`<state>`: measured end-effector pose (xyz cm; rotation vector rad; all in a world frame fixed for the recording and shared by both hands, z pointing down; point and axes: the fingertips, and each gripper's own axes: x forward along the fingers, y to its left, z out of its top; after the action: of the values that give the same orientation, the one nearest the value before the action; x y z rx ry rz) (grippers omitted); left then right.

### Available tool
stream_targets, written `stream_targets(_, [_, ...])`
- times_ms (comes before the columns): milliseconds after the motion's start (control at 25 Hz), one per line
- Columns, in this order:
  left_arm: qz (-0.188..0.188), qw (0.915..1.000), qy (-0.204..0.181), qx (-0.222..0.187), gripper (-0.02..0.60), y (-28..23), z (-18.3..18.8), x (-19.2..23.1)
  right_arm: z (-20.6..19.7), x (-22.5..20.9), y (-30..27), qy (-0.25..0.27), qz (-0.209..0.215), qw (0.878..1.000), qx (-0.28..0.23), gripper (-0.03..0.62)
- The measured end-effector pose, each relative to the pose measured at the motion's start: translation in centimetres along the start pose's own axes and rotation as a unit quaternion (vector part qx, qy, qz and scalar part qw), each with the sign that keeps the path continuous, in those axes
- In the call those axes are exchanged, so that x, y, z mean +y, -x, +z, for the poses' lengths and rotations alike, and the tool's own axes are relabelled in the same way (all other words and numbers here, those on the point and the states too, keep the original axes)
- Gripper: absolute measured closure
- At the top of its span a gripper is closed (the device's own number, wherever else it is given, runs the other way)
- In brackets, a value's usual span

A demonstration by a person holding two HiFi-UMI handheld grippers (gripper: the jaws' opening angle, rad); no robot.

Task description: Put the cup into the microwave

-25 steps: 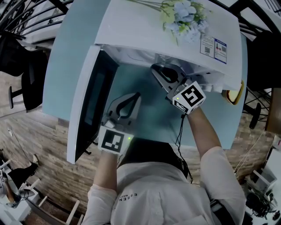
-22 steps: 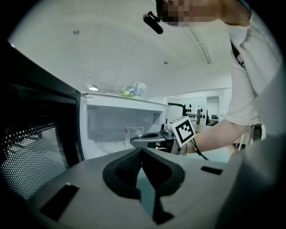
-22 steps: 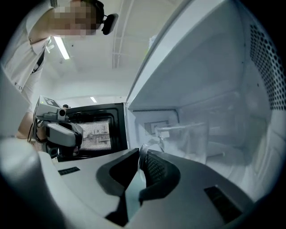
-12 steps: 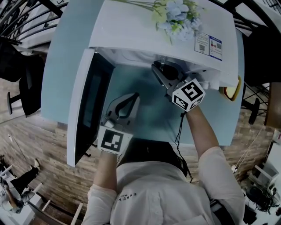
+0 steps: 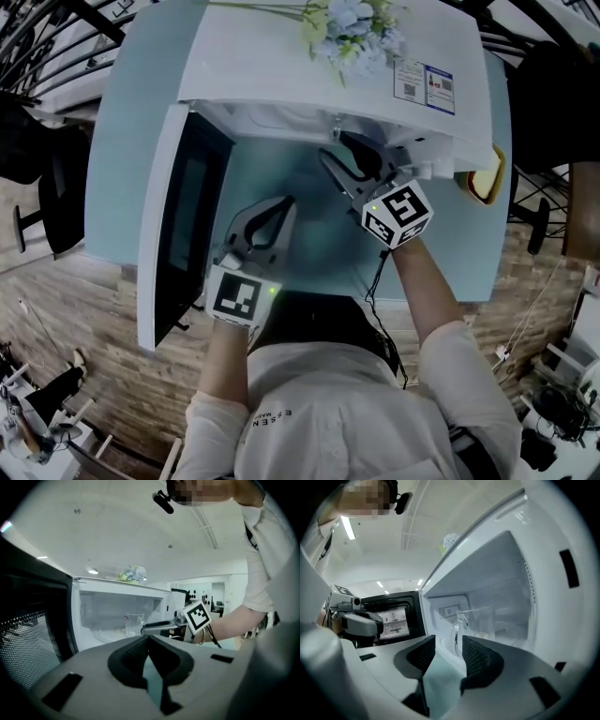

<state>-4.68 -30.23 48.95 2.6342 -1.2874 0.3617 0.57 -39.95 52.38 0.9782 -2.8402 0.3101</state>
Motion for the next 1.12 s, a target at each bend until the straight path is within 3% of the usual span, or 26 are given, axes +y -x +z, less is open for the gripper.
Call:
stream_targets(240, [0.001,0.9999,-0.012,-0.010,0.580,1.0,1.5,-1.8,2.6,0.6,3.9,-0.002,-0.047,0.998,-0.033,0.424])
stream_targets(440, [0.005,0.9995,-0.020,-0.023,0.580,3.0,3.8,-3.9,6.2,2.9,8.1,-0.009,-0.049,0.997,-0.058,0.428])
stream_targets(760, [0.019,0.9981,-0.044,-0.039,0.580,7.0,7.3,-7.3,10.4,7.5,15.5,-0.017,-0.065,0.993,-0.102,0.571])
stream_targets(1120, [0.037,0.9928,-0.076,-0.085,0.580,11.5,12.4,-10.4,13.7,11.6,21.5,0.028,-0.073,0.991,-0.112,0.579])
